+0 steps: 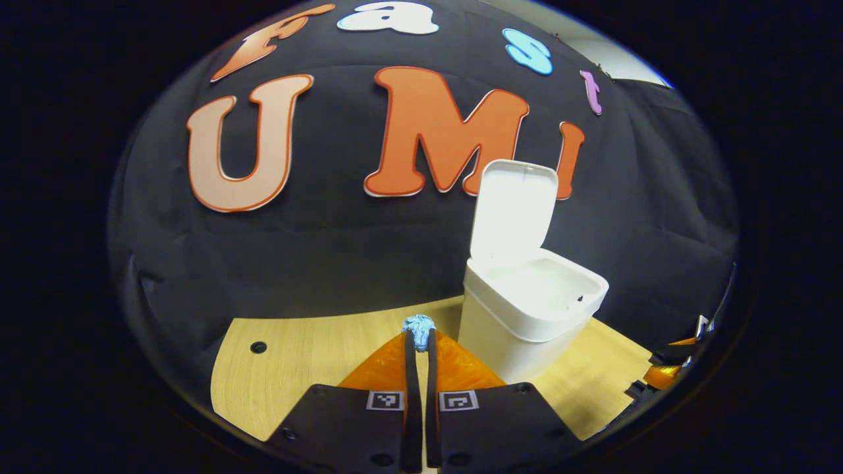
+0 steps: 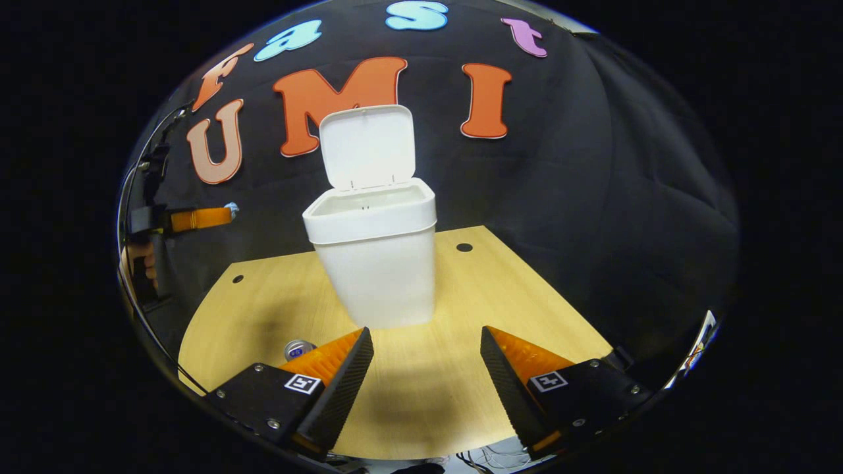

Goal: Press the lid of the desktop garbage bin to open it, pick up the crumpled paper on the desktop and throw it into the bin, then pick up the pop can on the desktop and drop it into the bin, and finally close the garbage bin lid.

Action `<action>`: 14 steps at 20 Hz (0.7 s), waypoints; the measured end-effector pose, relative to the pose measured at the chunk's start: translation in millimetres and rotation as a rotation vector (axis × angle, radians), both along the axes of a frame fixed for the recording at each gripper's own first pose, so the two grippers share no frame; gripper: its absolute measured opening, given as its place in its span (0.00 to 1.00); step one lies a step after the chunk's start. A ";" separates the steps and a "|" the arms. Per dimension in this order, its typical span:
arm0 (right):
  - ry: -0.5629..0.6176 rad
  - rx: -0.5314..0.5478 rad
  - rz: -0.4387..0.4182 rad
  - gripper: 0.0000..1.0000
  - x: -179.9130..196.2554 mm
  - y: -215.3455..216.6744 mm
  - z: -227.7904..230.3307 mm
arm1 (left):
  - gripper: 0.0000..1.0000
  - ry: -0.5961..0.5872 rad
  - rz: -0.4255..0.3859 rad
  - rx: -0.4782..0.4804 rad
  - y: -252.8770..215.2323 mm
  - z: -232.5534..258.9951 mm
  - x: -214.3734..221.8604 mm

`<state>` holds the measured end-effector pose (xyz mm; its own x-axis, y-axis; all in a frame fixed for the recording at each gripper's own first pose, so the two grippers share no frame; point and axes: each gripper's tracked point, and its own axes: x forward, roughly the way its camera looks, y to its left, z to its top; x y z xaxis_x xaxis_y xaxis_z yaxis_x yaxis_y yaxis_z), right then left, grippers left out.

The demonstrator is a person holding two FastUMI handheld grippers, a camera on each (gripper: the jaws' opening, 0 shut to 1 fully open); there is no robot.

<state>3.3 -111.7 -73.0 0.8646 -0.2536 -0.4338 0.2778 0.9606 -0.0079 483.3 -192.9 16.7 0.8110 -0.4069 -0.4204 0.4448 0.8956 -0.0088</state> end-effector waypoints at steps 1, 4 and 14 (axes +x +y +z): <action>-0.005 -0.003 -0.011 0.99 -2.4 -7.1 2.0 | 0.05 -0.005 -0.018 -0.004 -14.0 5.9 2.1; -0.009 -0.006 -0.046 0.99 -12.7 -27.7 4.7 | 0.05 -0.008 -0.072 -0.026 -55.1 13.9 5.9; -0.004 0.021 -0.179 0.99 -56.4 -86.6 -1.8 | 0.06 0.046 -0.191 -0.023 -163.1 -5.6 7.0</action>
<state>-53.1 -198.3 -74.8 0.8080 -0.3947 -0.4374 0.4447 0.8956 0.0132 490.3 -356.0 11.1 0.6987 -0.5613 -0.4437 0.6049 0.7946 -0.0526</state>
